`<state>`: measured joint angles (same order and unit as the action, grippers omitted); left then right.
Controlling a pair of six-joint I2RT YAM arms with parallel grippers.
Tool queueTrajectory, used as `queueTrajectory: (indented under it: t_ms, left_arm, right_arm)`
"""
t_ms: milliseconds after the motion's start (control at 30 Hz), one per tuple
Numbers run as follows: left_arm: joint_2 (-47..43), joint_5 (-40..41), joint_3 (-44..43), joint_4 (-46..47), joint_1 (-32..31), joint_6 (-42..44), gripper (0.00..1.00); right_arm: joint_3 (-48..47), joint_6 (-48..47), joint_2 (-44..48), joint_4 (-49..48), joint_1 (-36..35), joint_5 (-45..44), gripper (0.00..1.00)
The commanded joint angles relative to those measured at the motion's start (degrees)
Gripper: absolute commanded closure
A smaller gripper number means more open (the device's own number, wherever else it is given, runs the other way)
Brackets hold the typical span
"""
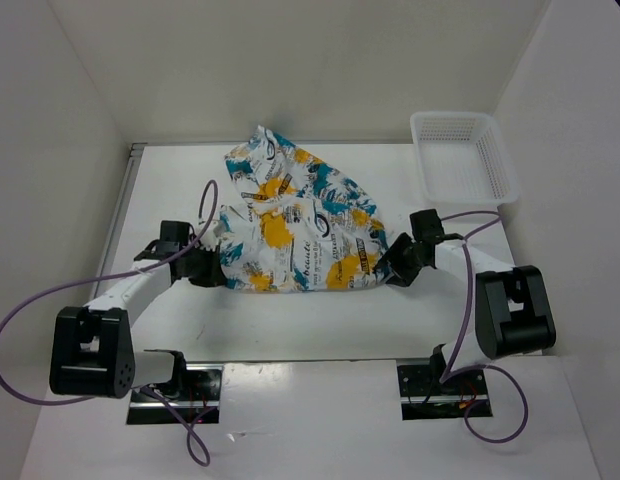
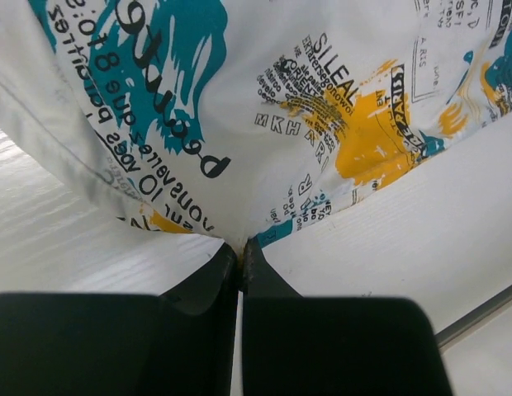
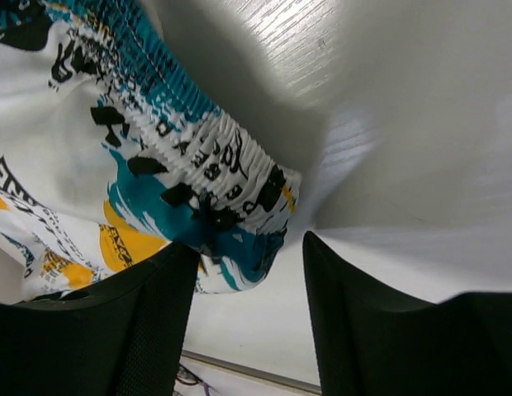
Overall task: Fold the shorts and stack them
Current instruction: Flatten the shorts out
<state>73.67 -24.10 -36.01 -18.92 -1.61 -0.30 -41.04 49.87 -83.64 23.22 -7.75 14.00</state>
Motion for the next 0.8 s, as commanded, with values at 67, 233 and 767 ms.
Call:
queueTrajectory:
  t_ms: [67, 233, 767]
  left_arm:
    - [-0.73, 0.45, -1.96, -1.74, 0.99, 0.30, 1.00]
    - [-0.72, 0.54, -3.62, -1.74, 0.99, 0.30, 1.00]
    - [2.80, -3.76, -58.63, -5.96, 10.04, 0.30, 1.00]
  right_arm:
    - [-0.80, 0.31, -3.46, -4.41, 0.01, -2.05, 0.46]
    - [-2.46, 0.32, -3.99, -7.67, 0.01, -2.66, 0.84]
    - [-50.10, -15.77, 3.38, 14.74, 0.01, -4.69, 1.00]
